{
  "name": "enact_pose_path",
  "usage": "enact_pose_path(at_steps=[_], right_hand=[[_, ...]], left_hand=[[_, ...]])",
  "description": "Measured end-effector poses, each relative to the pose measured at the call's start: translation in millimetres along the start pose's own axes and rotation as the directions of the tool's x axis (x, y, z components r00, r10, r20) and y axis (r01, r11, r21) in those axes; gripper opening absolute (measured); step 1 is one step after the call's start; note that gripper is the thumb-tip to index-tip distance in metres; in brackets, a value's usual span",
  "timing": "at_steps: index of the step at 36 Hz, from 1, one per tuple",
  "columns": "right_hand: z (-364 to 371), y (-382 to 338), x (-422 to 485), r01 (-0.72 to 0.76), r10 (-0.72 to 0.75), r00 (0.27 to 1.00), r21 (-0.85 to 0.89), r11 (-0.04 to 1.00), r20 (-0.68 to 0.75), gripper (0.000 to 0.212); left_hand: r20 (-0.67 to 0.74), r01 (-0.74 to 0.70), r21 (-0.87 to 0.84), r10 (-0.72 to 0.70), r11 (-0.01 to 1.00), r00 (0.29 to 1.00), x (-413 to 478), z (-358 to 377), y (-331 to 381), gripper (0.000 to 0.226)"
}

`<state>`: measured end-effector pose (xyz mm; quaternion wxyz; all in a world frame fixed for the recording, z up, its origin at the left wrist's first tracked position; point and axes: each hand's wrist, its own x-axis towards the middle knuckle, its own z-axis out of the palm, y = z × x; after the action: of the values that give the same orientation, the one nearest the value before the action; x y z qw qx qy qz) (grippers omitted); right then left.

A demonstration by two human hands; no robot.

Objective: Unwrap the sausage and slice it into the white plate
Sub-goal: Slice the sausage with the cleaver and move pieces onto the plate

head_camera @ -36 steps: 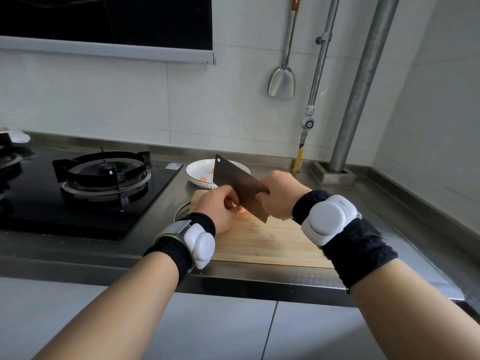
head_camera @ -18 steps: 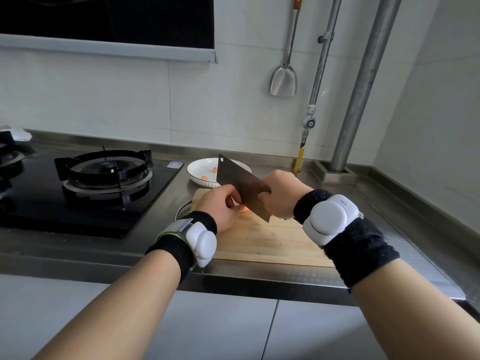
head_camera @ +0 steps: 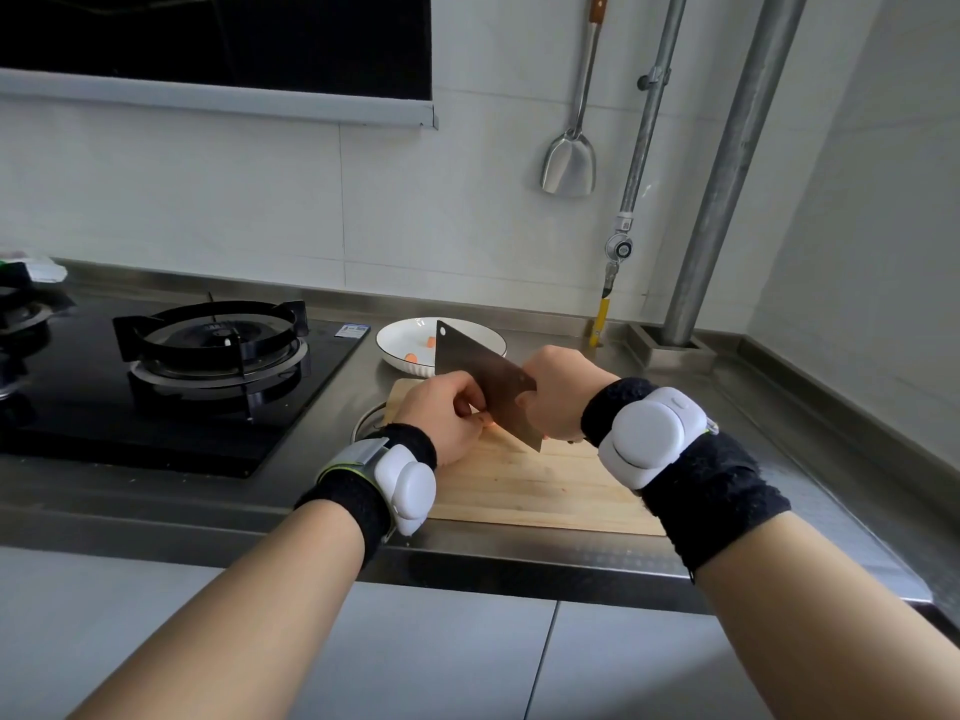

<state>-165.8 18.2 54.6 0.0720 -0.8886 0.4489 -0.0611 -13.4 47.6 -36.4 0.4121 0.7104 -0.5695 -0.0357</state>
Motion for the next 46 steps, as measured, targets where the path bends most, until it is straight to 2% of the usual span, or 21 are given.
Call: enact_pose_path(at_steps=[13,20,30,46], right_hand=[[-0.8,-8.8,-1.2,-0.044,0.047,0.998,-0.048,0.998,0.049,0.023],[1.4,-6.1,-1.6,-0.070,0.069,0.997,0.020,0.997,0.030,0.022],[6.9,-2.7,0.9,-0.102,0.105,0.994,0.097,0.990,-0.030,0.021],[-8.0,-6.4,-6.0,-0.043,0.046,0.997,0.059,0.997,-0.063,0.018]], left_hand=[[0.009,0.029,-0.031,-0.029,0.999,1.000,-0.4,-1.1,2.2,0.014],[-0.006,0.067,-0.011,-0.067,0.998,0.998,0.7,-0.4,3.4,0.019],[-0.008,0.038,-0.010,-0.038,0.999,0.999,0.5,0.9,1.2,0.022],[-0.047,0.038,-0.017,-0.038,0.999,0.998,0.1,3.8,-1.0,0.021]])
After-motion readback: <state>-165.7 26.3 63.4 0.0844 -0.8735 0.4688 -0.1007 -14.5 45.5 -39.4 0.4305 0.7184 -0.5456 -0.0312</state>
